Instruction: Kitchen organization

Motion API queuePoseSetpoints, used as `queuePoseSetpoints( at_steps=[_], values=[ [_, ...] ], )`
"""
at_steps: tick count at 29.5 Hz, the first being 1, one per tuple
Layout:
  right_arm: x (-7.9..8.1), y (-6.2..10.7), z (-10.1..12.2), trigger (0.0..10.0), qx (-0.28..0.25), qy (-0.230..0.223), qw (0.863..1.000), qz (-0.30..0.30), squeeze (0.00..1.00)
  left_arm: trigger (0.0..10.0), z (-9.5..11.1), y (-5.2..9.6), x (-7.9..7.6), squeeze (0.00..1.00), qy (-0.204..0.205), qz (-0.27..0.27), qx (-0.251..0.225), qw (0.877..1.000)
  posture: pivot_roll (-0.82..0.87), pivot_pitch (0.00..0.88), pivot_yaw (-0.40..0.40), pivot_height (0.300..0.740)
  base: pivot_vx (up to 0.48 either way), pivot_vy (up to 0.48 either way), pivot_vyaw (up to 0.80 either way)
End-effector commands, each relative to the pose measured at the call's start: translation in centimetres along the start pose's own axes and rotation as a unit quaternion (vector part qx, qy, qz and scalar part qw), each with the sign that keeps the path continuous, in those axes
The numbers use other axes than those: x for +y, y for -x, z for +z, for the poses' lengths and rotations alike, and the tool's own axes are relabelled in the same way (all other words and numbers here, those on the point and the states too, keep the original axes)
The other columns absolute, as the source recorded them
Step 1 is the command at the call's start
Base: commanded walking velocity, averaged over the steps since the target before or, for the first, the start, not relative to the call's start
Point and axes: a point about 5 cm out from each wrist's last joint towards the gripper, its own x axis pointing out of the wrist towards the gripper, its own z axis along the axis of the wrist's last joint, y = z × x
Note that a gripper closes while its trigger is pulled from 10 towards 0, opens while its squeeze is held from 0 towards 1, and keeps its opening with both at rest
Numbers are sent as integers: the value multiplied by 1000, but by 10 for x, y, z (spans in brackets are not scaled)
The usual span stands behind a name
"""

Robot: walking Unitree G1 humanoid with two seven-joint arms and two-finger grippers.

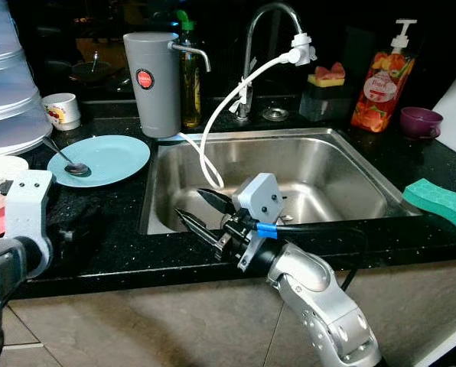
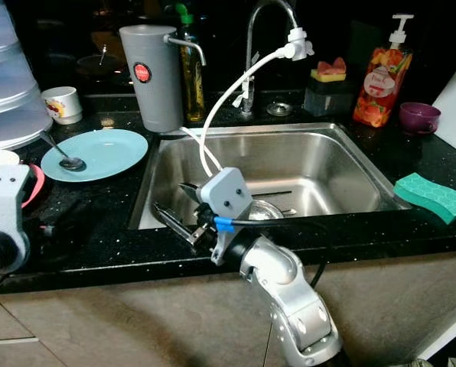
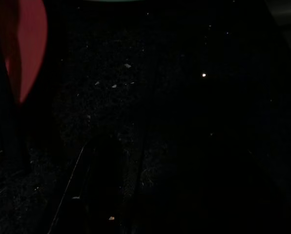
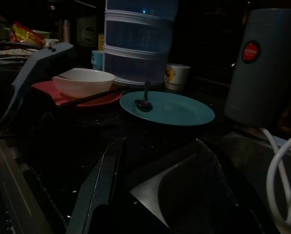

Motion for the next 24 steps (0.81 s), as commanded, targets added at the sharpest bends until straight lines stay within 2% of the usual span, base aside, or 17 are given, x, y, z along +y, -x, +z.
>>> queuePoseSetpoints(
  at_steps=[1, 2, 3, 4, 12, 15, 18, 23, 24],
  values=[
    [1, 1, 1, 10000, -4, -3, 1000, -2, 0, 3569, -17, -1, 4, 0, 7, 7, 42, 999, 132, 136, 11, 740, 0, 0, 0],
    [1, 1, 1, 10000, -4, -3, 1000, -2, 0, 3569, -17, -1, 4, 0, 7, 7, 42, 999, 132, 136, 11, 740, 0, 0, 0],
    [1, 1, 1, 10000, -5, -3, 1000, -3, 0, 1137, -20, -1, 4, 0, 9, 6, 46, 999, 132, 136, 11, 740, 0, 0, 0],
    [0, 1, 2, 10000, -6, -3, 1000, -4, 0, 0, -22, -2, 3, 0, 12, 3, 49, 999, 130, 137, 10, 740, 0, 0, 0],
    [-2, 1, 2, 10000, -8, -2, 1000, -14, 0, 0, -25, -5, 0, 0, 9, -2, 54, 999, 125, 140, 13, 740, 0, 0, 0],
    [-4, 1, 3, 10000, -9, -2, 1000, -20, 0, 0, -23, -8, -2, 0, -17, 2, 49, 999, 125, 141, 14, 740, 0, 0, 0],
    [-5, 1, 4, 10000, -10, -1, 1000, -24, 0, 0, -21, -10, -5, 0, -24, 3, 44, 999, 125, 141, 14, 740, 0, 0, 0],
    [-7, 0, 4, 10000, -11, 0, 999, -31, 0, 0, -13, -16, -11, 0, -30, -4, 25, 999, 114, 145, 13, 740, 0, 0, 0],
    [-8, 0, 5, 10000, -11, 0, 999, -33, 0, 0, -8, -18, -15, 0, -39, -9, 9, 999, 114, 145, 13, 740, 0, 0, 0]
  ],
)
